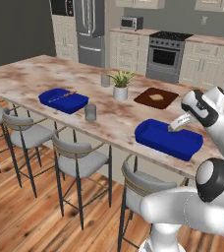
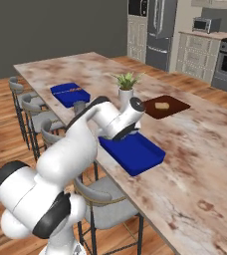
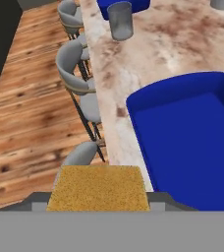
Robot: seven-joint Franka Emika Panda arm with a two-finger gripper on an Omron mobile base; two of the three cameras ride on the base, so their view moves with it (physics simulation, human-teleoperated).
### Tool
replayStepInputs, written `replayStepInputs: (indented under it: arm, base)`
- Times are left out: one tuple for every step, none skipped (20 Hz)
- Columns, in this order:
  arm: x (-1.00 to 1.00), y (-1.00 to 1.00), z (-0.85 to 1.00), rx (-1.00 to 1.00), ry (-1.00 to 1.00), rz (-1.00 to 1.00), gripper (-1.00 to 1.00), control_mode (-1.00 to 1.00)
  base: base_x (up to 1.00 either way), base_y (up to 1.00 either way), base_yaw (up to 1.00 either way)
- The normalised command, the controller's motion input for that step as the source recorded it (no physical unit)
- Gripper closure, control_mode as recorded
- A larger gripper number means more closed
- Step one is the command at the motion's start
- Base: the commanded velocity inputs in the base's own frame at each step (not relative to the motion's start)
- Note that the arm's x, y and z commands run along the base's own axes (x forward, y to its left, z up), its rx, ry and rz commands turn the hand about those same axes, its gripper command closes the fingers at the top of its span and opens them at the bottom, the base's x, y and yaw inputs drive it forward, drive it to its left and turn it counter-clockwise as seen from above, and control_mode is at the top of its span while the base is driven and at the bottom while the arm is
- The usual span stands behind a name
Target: Take the cakes from the fridge and place them on the empty tray on the dining counter.
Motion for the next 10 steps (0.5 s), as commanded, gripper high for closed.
replayStepInputs:
  arm:
    - [0.31, -0.1, -0.45, 0.0, -0.1, 0.03, 1.0, -1.0]
    - [0.28, -0.09, -0.41, 0.01, -0.11, 0.03, 1.0, -1.0]
    - [0.3, -0.08, -0.4, 0.0, -0.11, 0.03, 1.0, -1.0]
    - [0.3, -0.06, -0.38, 0.0, -0.11, 0.03, 1.0, -1.0]
    - [0.27, -0.01, -0.39, 0.0, -0.12, 0.02, 1.0, -1.0]
    - [0.27, 0.0, -0.4, 0.0, -0.14, 0.03, 1.0, -1.0]
    - [0.24, -0.01, -0.38, 0.0, -0.15, 0.03, 1.0, -1.0]
    - [0.23, 0.0, -0.37, 0.0, -0.15, 0.03, 1.0, -1.0]
    - [0.24, 0.0, -0.36, 0.0, -0.15, 0.03, 1.0, -1.0]
    - [0.22, 0.0, -0.36, 0.0, -0.15, 0.03, 1.0, -1.0]
  base:
    - [0.0, 0.0, 0.0]
    - [0.0, 0.0, 0.0]
    - [0.0, 0.0, 0.0]
    - [0.0, 0.0, 0.0]
    - [0.0, 0.0, 0.0]
    - [0.0, 0.0, 0.0]
    - [0.0, 0.0, 0.0]
    - [0.0, 0.0, 0.0]
    - [0.0, 0.0, 0.0]
    - [0.0, 0.0, 0.0]
